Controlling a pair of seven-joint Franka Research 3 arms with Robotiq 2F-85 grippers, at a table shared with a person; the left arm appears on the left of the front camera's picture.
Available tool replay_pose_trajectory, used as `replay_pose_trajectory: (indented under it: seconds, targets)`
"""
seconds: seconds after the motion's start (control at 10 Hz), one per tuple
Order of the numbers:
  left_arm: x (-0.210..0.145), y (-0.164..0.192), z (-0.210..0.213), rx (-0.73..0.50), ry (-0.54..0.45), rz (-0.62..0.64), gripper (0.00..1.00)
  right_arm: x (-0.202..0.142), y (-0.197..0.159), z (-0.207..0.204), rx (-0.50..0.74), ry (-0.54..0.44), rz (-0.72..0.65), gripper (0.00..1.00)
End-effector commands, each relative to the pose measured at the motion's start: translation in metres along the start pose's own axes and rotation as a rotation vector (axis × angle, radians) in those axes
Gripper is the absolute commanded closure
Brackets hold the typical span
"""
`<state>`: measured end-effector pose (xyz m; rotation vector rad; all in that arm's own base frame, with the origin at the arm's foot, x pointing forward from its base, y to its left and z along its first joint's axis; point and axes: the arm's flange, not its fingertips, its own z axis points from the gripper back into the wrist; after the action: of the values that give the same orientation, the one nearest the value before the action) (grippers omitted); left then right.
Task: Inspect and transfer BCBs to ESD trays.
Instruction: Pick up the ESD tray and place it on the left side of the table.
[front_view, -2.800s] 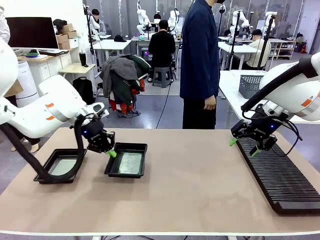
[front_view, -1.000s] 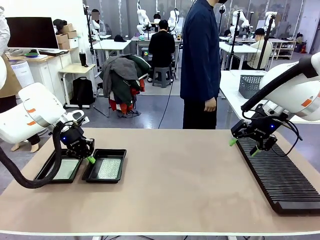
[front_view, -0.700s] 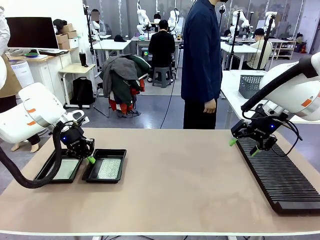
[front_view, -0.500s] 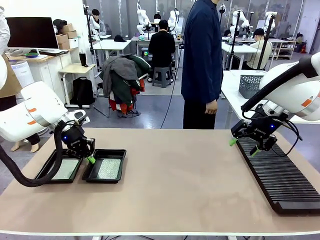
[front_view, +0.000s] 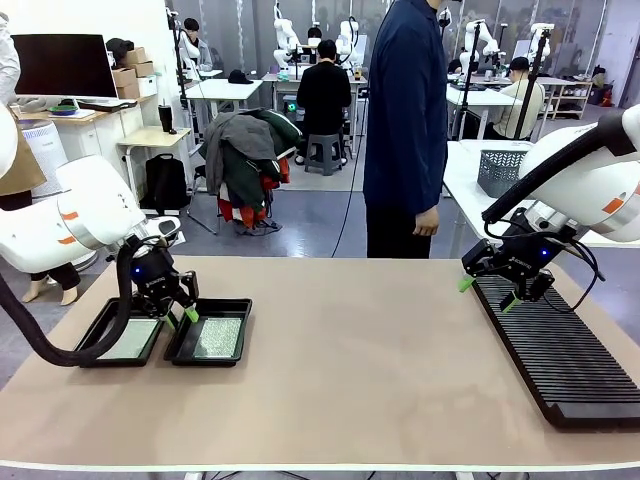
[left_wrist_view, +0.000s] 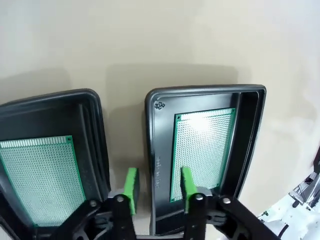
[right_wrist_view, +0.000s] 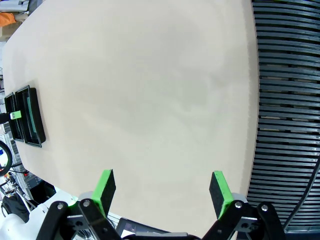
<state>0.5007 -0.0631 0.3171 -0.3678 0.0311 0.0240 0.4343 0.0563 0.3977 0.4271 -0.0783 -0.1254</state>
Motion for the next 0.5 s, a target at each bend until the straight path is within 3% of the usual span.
replay_pose_trajectory:
  seconds: [0.0, 0.1, 0.2, 0.3, 0.4]
  targets:
    - [-0.006, -0.016, 0.012, 0.084, -0.004, 0.001, 0.54, 0.0, 0.001, 0.0, -0.022, 0.002, -0.015, 0.0]
    - [-0.009, -0.024, 0.02, 0.111, -0.005, -0.003, 0.3, 0.0, 0.001, 0.0, -0.022, 0.002, -0.015, 0.0]
    - [-0.016, -0.033, 0.033, 0.151, -0.011, -0.012, 0.36, 0.0, 0.001, 0.0, -0.022, 0.002, -0.015, 0.0]
    - [-0.024, -0.04, 0.047, 0.203, -0.009, -0.014, 0.12, 0.0, 0.001, 0.0, -0.022, 0.002, -0.015, 0.0]
    - [-0.031, -0.045, 0.061, 0.254, 0.01, -0.024, 0.27, 0.0, 0.001, 0.0, -0.022, 0.002, -0.015, 0.0]
